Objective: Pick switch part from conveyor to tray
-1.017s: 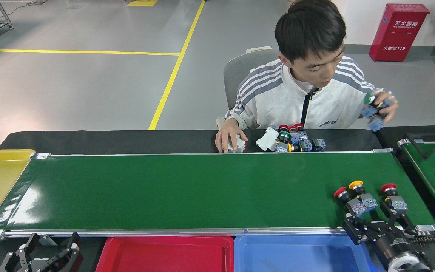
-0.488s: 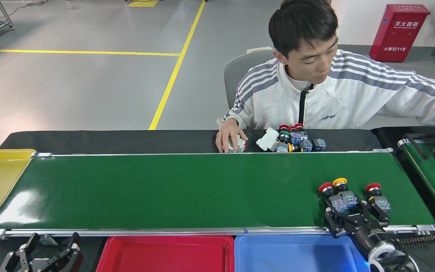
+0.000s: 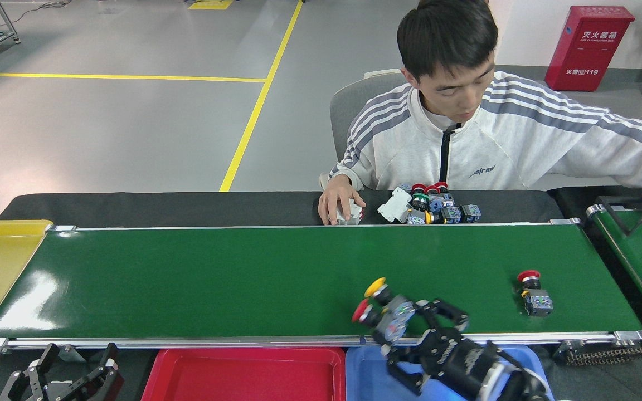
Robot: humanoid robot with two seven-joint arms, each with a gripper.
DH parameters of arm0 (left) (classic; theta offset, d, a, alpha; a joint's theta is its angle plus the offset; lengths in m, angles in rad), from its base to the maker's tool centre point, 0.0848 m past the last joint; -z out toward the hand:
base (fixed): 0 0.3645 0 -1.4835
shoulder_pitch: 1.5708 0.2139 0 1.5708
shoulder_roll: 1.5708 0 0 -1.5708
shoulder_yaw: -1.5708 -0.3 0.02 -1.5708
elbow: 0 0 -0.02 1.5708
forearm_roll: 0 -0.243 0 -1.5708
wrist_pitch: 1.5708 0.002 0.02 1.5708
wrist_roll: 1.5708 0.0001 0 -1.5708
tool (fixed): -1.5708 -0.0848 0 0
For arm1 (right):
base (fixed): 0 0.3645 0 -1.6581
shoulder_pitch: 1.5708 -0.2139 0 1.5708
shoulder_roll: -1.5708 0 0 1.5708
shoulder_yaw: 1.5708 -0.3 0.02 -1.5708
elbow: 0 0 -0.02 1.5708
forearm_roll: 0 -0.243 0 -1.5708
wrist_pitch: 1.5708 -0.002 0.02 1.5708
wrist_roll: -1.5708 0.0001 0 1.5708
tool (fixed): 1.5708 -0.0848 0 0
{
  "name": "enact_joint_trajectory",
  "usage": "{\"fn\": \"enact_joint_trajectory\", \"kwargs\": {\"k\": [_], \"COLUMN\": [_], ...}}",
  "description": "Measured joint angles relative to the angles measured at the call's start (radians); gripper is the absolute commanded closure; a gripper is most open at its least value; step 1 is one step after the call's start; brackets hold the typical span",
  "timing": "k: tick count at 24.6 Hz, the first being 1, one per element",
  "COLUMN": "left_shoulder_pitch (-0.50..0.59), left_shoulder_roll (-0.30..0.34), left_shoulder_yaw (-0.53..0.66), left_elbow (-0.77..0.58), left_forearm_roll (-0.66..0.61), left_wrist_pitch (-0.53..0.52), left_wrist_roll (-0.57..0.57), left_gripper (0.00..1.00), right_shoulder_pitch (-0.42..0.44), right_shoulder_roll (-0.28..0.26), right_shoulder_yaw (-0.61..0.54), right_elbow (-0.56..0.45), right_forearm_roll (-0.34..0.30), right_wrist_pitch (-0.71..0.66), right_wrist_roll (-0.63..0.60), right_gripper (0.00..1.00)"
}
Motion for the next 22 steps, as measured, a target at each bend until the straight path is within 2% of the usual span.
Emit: {"fn": "enact_joint_trajectory", "kwargs": {"k": [3,8,10,11,13,15,16,19,22], "left_shoulder_pitch": [-0.002,-0.005,-0.002,-0.001,0.002,0.002,0.002,0.003,0.006], "left_shoulder_roll": [0.0,0.0,0.0,0.0,0.0,0.0,0.0,0.0,0.0], "left_shoulder_yaw": [0.0,0.0,0.0,0.0,0.0,0.0,0.0,0.0,0.0], "left_elbow": [0.0,0.0,-0.004,-0.004,-0.005,-0.006,-0.006,-0.006,-0.006], "left_forearm_roll": [0.0,0.0,0.0,0.0,0.0,0.0,0.0,0.0,0.0], "left_wrist_pitch": [0.0,0.0,0.0,0.0,0.0,0.0,0.0,0.0,0.0], "left_wrist_roll": [-0.001,-0.001,-0.001,-0.001,-0.001,-0.002,-0.002,-0.002,-0.002], "left_gripper": [0.0,0.0,0.0,0.0,0.0,0.0,0.0,0.0,0.0], "right_shoulder_pitch": [-0.001,-0.003,0.032,0.083,0.212,0.309,0.347,0.448,0.498], "right_shoulder_roll": [0.036,0.036,0.029,0.019,0.008,0.018,0.029,0.044,0.044], "right_shoulder_yaw": [0.045,0.035,-0.046,-0.124,-0.273,-0.41,-0.453,-0.497,-0.523], "right_elbow": [0.055,0.056,-0.013,-0.057,-0.121,-0.152,-0.157,-0.159,-0.158], "right_forearm_roll": [0.048,0.035,-0.007,-0.027,-0.042,-0.044,-0.045,-0.055,-0.08], "right_wrist_pitch": [-0.021,-0.034,-0.035,-0.016,0.064,0.215,0.306,0.586,0.713], "right_wrist_roll": [-0.036,-0.07,-0.075,-0.08,-0.09,-0.123,-0.143,-0.232,-0.283], "right_gripper": [0.0,0.0,0.05,0.06,0.1,0.08,0.04,0.01,0.01]}}
